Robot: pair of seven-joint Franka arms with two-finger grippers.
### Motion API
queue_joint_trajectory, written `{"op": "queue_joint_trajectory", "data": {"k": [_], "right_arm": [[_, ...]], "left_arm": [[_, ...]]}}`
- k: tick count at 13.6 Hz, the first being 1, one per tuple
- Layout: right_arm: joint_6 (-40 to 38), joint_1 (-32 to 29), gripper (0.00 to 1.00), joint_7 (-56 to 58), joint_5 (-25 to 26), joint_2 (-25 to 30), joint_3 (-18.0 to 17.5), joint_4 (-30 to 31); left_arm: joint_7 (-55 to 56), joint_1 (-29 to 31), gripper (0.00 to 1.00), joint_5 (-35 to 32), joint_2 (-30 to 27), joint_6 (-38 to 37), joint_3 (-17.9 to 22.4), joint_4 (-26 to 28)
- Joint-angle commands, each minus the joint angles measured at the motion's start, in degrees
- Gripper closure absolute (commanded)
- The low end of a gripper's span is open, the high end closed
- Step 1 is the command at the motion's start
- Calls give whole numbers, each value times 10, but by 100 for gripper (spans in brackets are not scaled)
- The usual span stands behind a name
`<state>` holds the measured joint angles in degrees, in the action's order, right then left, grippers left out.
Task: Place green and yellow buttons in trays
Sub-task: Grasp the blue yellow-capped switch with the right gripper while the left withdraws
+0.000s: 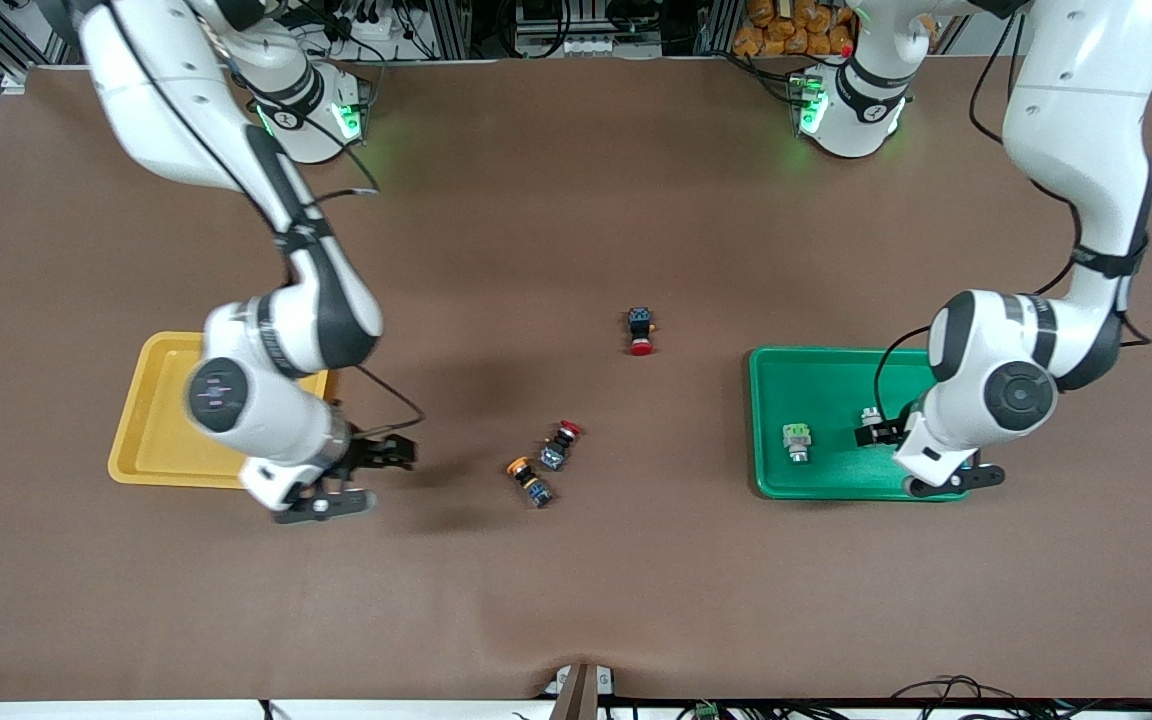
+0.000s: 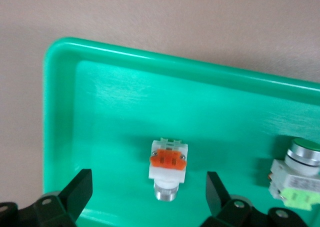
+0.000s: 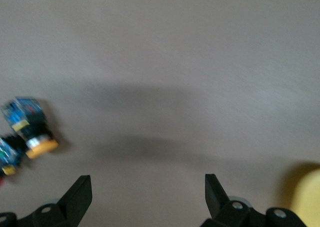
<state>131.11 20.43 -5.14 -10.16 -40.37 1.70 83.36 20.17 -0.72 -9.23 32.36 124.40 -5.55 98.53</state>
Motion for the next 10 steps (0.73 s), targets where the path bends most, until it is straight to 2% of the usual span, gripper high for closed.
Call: {"op": "queue_joint_trajectory", "data": {"k": [1,3,6,8,10], "right_arm": [[41,27,0,-32,-10,-58,5,-63],[69,45,0,-50,-10,-109,4,-118],[154,62,0,-50,-13,-190,-34,-191],[198,81,0,-49,-12,-219,-40,-209],[200,95,0,-51,-12,-228,-40,-214]], "left_arm": [[-4,3,0,-4,-25,-43,-2,-26],[-4,3,0,-4,-48,-52,-2,-29],[-3,-2,0,-4,-82,-71,-2,-32],[-4,1,0,-4,-120,-107,-17,-33],[-7,-1,0,3,-165,-160,-31,-39]]}}
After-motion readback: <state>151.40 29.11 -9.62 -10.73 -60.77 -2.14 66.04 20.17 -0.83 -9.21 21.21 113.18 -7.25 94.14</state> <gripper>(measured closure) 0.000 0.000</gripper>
